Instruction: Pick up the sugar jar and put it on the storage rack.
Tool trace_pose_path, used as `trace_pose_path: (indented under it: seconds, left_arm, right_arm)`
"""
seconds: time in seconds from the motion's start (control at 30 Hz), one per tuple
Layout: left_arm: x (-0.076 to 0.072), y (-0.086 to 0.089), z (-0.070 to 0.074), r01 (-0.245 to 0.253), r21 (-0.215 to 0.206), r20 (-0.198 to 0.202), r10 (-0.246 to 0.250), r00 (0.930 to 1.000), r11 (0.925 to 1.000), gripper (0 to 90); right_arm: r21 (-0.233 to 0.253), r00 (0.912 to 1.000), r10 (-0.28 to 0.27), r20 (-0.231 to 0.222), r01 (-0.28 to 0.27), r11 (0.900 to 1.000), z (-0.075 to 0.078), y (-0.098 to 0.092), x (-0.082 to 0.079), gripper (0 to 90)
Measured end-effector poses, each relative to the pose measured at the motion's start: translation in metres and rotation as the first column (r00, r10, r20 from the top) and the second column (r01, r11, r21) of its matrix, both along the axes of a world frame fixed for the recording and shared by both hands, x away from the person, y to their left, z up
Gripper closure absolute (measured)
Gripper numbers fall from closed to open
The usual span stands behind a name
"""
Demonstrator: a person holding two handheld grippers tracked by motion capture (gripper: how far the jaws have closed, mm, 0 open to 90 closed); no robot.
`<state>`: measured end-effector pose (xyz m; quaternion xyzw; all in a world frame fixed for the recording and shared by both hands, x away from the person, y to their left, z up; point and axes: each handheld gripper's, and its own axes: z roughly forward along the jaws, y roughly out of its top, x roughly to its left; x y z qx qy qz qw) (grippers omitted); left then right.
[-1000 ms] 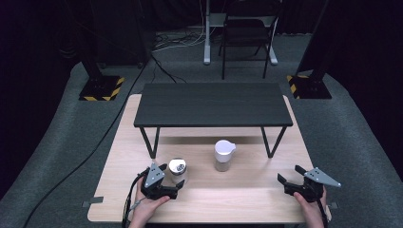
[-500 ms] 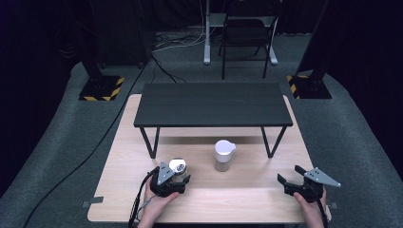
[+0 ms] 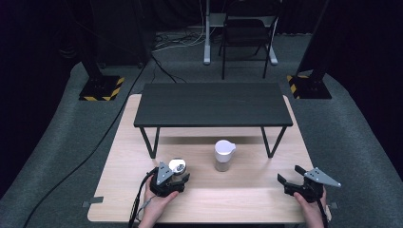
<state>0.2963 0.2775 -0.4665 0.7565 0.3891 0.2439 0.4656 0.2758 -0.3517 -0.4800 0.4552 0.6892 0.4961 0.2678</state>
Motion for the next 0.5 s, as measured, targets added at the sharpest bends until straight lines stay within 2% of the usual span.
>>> trace_pose_path:
  seconds: [0.2, 0.43, 0.5]
  left_arm:
    - [-0.002, 0.003, 0.003, -0.002, -0.018, -0.001, 0.002, 1.0, 0.9998, 30.7]
    - [-0.008, 0.008, 0.009, -0.002, -0.059, 0.028, 0.004, 0.9996, 0.9982, 30.7]
    - [-0.01, 0.007, 0.013, -0.002, -0.049, 0.039, 0.004, 0.9992, 0.9988, 30.7]
  right_arm:
    - [-0.003, 1.0, 0.001, -0.001, -0.001, 1.0, 0.0, 0.0, 0.0, 12.2]
    - [-0.004, 1.0, 0.004, -0.003, -0.004, 1.0, 0.001, 0.0, 0.0, 12.2]
    - [-0.004, 1.0, 0.003, -0.003, -0.003, 1.0, 0.001, 0.001, 0.0, 12.2]
